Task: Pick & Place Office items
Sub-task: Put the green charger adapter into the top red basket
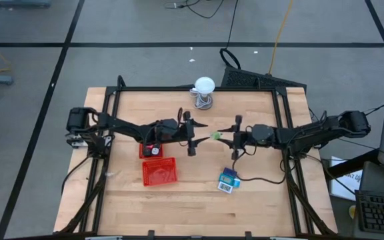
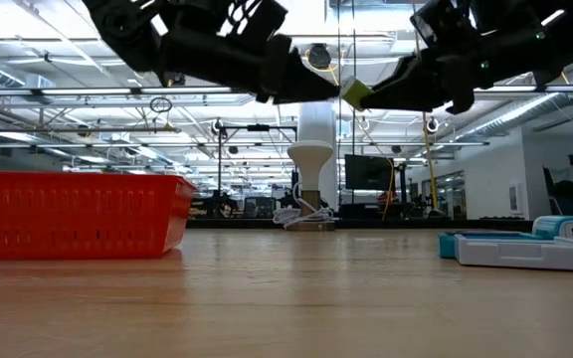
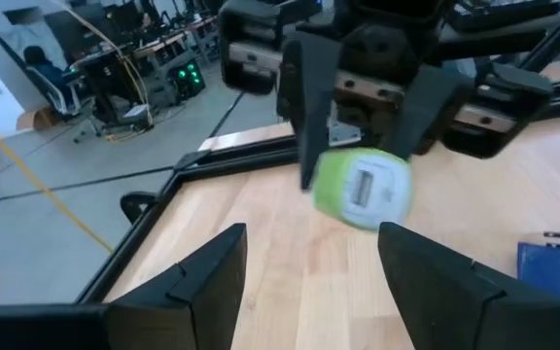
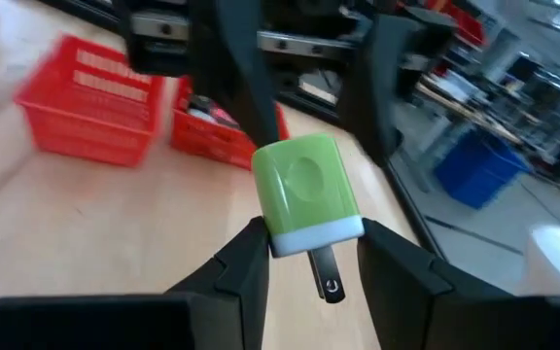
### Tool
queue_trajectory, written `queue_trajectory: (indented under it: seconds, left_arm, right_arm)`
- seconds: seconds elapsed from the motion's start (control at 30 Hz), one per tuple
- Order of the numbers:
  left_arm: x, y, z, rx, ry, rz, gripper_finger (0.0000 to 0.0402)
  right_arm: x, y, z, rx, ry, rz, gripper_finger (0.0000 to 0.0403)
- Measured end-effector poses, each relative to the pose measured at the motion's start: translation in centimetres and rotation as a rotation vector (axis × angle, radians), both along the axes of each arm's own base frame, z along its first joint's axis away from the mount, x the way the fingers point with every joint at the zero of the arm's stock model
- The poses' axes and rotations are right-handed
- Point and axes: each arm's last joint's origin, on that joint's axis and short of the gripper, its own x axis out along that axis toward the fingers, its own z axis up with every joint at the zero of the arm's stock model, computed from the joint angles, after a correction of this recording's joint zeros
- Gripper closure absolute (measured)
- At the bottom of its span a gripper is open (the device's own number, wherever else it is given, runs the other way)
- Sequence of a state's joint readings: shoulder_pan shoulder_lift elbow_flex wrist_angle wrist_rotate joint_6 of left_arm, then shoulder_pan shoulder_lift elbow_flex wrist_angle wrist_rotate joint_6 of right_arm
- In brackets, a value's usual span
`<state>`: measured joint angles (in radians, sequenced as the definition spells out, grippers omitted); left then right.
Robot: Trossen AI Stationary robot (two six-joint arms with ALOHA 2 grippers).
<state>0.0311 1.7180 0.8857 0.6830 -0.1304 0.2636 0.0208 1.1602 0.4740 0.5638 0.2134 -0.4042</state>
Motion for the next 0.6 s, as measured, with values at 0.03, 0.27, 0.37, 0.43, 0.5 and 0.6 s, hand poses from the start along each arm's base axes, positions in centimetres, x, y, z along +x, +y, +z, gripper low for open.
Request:
queue_trajectory:
  seconds: [0.03, 0.27, 0.37, 0.43, 0.5, 0.6]
  left_arm:
    - [0.2, -0.1, 0.3, 0.006, 0.005, -0.012, 0.0166]
    - [1.3, -0.5, 1.7, 0.026, 0.077, -0.035, 0.0143]
    - [1.4, -0.5, 1.8, 0.035, 0.089, -0.036, 0.0138]
    - [1.4, -0.5, 1.8, 0.039, 0.090, -0.037, 0.0140]
    - [1.4, -0.3, 1.8, 0.038, 0.094, -0.034, 0.0146]
    - [1.4, -0.1, 1.8, 0.037, 0.095, -0.029, 0.0160]
  right_arm:
    - [0.1, 0.0, 0.0, 0.001, -0.005, 0.005, 0.0283]
    - [0.8, 0.0, -0.5, 0.005, -0.024, 0.000, 0.0283]
    - [1.1, 0.0, -0.9, 0.003, -0.022, 0.003, 0.0283]
    - [1.2, 0.0, -0.9, 0.002, -0.038, 0.004, 0.0283]
    - [1.3, 0.0, -0.8, 0.002, -0.048, 0.004, 0.0283]
    - [1.5, 0.0, -0.7, 0.006, -0.078, 0.004, 0.0283]
